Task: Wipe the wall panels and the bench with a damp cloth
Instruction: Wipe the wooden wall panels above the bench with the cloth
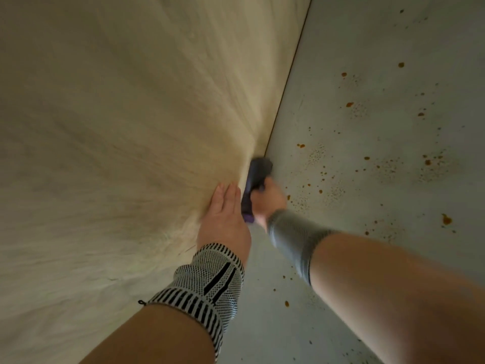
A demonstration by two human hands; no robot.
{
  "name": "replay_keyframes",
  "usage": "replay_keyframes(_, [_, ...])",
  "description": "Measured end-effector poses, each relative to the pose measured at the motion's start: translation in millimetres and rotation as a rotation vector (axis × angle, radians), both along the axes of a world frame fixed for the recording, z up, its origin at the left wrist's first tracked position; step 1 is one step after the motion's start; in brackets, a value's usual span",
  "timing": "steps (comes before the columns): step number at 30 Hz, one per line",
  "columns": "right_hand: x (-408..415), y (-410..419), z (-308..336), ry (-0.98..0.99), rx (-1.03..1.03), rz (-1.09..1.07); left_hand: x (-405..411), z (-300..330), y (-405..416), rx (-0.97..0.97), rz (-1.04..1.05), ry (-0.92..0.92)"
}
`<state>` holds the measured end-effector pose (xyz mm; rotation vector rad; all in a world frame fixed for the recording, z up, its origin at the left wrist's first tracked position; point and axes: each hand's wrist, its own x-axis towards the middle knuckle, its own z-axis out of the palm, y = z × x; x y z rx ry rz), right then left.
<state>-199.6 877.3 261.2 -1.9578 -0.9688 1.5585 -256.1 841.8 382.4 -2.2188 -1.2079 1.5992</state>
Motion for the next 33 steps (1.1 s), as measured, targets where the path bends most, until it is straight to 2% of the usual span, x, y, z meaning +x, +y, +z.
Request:
replay_keyframes(2, [-18.1,-59.2,9.8,0.141,-0.022,0.075,0.2,1.1,-0.3,-0.021,0.02,-0.012])
replay_keyframes(4, [-19.4,-73.8,9.7,0.182,-0.047,0.161,3.7,5.7,1.2,-0.057,0.033,-0.006])
replay_keyframes(6, [-12.3,-41.3,-2.1,0.123,-0.088,0.128,4.7,11.0,0.3,-0.081,0.038,-0.004])
replay_keyframes(9, [7.3,19.6,-1.7,0.136,-0.063,-0.072,1.7,16.8,-5.7,-0.117,0.045,0.034])
replay_keyframes(11, [10.8,26.7,0.3,0.122,-0.033,-0.068,-0.6,19.1,-12.2,-0.137,0.043,0.049])
replay_keyframes(14, [-5.8,-23.5,5.9,0.143,-0.052,-0.028,-3.9,24.8,-21.7,-0.161,0.059,0.036])
replay_keyframes(18, [-40.2,-120.8,9.2,0.255,-0.063,0.187,-2.0,37.4,-35.8,-0.194,0.092,0.048])
replay_keyframes(22, [-43.0,-100.6,17.9,0.252,-0.214,0.188,-8.5,61.5,-48.4,-0.172,0.065,0.075])
replay_keyframes(24, [-32.5,-71.7,36.0,0.214,-0.212,0.121,-13.5,76.6,-51.8,-0.101,0.042,0.06])
replay_keyframes(28, [-23.0,-42.2,87.0,0.218,-0.078,-0.006,-18.2,117.1,-56.1,0.032,0.045,0.005])
replay_keyframes(33, [-31.2,-69.3,184.8,0.276,0.125,-0.015,-17.6,181.2,-56.2,0.154,0.093,-0.066])
